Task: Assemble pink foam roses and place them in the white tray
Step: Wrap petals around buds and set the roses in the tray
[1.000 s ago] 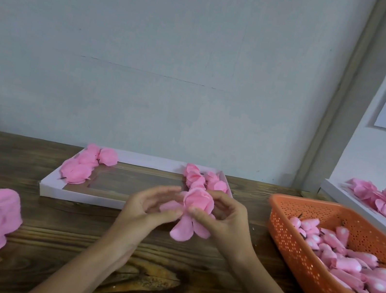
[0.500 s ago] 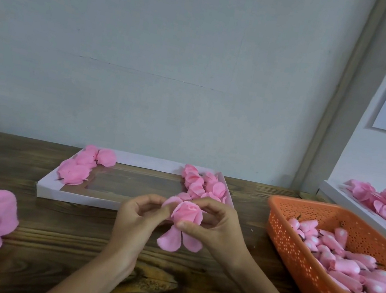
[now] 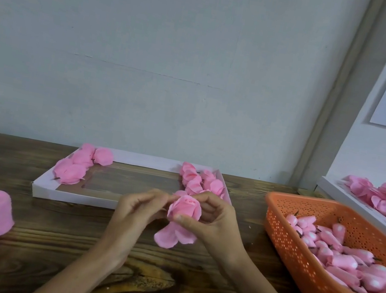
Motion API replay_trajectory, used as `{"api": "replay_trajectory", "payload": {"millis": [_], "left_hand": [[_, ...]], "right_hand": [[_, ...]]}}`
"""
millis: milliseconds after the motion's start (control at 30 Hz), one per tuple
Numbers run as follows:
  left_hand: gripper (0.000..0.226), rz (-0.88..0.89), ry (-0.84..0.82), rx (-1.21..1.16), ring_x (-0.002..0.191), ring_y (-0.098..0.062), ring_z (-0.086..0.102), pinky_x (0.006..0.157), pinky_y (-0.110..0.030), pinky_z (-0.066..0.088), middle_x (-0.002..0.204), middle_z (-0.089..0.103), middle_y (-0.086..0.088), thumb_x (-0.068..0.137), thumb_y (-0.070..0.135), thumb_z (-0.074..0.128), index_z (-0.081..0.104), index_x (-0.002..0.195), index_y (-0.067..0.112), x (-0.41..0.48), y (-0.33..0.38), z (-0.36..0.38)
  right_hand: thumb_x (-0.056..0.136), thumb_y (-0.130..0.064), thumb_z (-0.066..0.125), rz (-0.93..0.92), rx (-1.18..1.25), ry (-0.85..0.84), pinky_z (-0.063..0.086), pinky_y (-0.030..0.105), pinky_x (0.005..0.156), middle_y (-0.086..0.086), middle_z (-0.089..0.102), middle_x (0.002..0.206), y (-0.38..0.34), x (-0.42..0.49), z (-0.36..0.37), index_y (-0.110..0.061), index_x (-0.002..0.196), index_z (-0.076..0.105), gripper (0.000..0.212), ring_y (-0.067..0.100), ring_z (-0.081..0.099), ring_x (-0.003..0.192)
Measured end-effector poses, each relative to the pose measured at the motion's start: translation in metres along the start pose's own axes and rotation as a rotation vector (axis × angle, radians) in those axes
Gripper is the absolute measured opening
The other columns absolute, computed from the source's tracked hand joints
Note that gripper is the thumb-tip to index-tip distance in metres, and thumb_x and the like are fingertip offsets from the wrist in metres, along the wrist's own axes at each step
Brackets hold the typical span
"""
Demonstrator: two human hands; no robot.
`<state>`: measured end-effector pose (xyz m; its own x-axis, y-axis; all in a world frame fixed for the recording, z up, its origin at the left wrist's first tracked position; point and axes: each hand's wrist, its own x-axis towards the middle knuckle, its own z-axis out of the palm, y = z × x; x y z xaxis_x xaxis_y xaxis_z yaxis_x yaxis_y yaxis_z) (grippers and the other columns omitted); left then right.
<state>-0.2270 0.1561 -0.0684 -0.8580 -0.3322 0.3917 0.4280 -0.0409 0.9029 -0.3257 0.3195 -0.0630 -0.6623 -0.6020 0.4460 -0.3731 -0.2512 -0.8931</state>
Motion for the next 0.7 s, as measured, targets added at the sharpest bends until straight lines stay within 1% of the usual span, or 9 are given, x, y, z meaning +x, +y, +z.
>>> {"api": "replay_trajectory", "payload": {"millis": [67,133,167,233,300,433,533,633,700], "left_hand": [[0.023,-0.011,-0.007,-0.007,0.109,-0.029,0.074,0.091,-0.037,0.062,0.112,0.079,-0.012,0.097,0.010,0.064,0.082,0.108,0.018,0.002,0.000,-0.003],[0.035,0.013,-0.008,0.057,0.106,-0.028,0.075,0.087,-0.031,0.062,0.109,0.080,-0.010,0.093,-0.007,0.065,0.083,0.106,0.020,0.004,-0.001,-0.005],[0.034,0.018,-0.011,0.075,0.105,-0.027,0.076,0.085,-0.028,0.061,0.107,0.080,-0.010,0.090,-0.007,0.068,0.083,0.105,0.020,0.004,-0.001,-0.006],[0.022,0.014,-0.012,0.073,0.103,-0.023,0.076,0.083,-0.024,0.060,0.105,0.081,-0.007,0.085,0.007,0.077,0.084,0.101,0.021,0.003,0.000,-0.004],[0.020,0.010,-0.003,0.053,0.102,-0.021,0.076,0.082,-0.021,0.059,0.104,0.081,-0.006,0.079,0.016,0.079,0.084,0.098,0.021,0.002,0.000,-0.002],[0.021,0.026,0.000,0.050,0.103,-0.021,0.076,0.083,-0.021,0.058,0.105,0.081,-0.006,0.079,0.019,0.079,0.084,0.098,0.021,0.003,-0.002,-0.001],[0.030,0.009,-0.024,0.091,0.107,-0.019,0.075,0.087,-0.025,0.059,0.111,0.080,-0.002,0.079,0.027,0.084,0.081,0.109,0.029,0.004,-0.001,-0.003],[0.045,-0.160,-0.111,0.120,0.108,-0.021,0.074,0.093,-0.035,0.059,0.113,0.079,-0.004,0.072,0.038,0.091,0.077,0.114,0.035,0.005,-0.001,-0.008],[0.042,-0.275,-0.147,0.147,0.099,-0.026,0.076,0.086,-0.037,0.061,0.107,0.080,-0.009,0.070,0.031,0.095,0.078,0.109,0.031,0.006,-0.005,-0.010]], "right_hand": [[0.080,-0.002,0.086,0.015,0.035,0.023,0.063,0.032,0.080,0.010,0.079,0.105,-0.002,0.000,0.001,-0.003,0.107,0.073,0.030,0.027,0.077,0.099],[0.080,-0.002,0.086,0.030,0.052,0.052,0.063,0.035,0.081,0.012,0.078,0.106,-0.002,0.000,0.000,-0.003,0.108,0.073,0.030,0.029,0.076,0.099],[0.081,-0.001,0.086,0.035,0.052,0.065,0.063,0.038,0.081,0.013,0.078,0.108,-0.001,0.001,0.000,-0.003,0.110,0.073,0.032,0.031,0.076,0.100],[0.082,0.002,0.084,0.047,0.060,0.078,0.063,0.037,0.079,0.012,0.078,0.110,-0.001,0.001,-0.001,-0.006,0.118,0.070,0.040,0.030,0.076,0.100],[0.082,0.001,0.085,0.050,0.057,0.078,0.063,0.034,0.079,0.009,0.079,0.111,-0.001,0.001,-0.003,-0.012,0.126,0.068,0.049,0.026,0.077,0.101],[0.082,0.001,0.084,0.029,0.027,0.050,0.060,0.032,0.081,0.014,0.079,0.107,-0.001,0.003,-0.006,-0.001,0.112,0.076,0.031,0.021,0.075,0.097],[0.081,0.000,0.085,0.035,0.034,0.061,0.061,0.035,0.081,0.018,0.077,0.107,0.000,0.003,-0.008,0.004,0.109,0.075,0.031,0.025,0.074,0.096],[0.083,0.005,0.082,0.041,0.070,0.098,0.062,0.044,0.085,0.023,0.076,0.108,0.002,0.005,-0.010,0.007,0.109,0.073,0.028,0.033,0.074,0.097],[0.083,0.007,0.078,0.045,0.084,0.121,0.062,0.040,0.081,0.025,0.075,0.108,0.003,0.006,-0.012,0.009,0.109,0.072,0.027,0.031,0.074,0.094]]}}
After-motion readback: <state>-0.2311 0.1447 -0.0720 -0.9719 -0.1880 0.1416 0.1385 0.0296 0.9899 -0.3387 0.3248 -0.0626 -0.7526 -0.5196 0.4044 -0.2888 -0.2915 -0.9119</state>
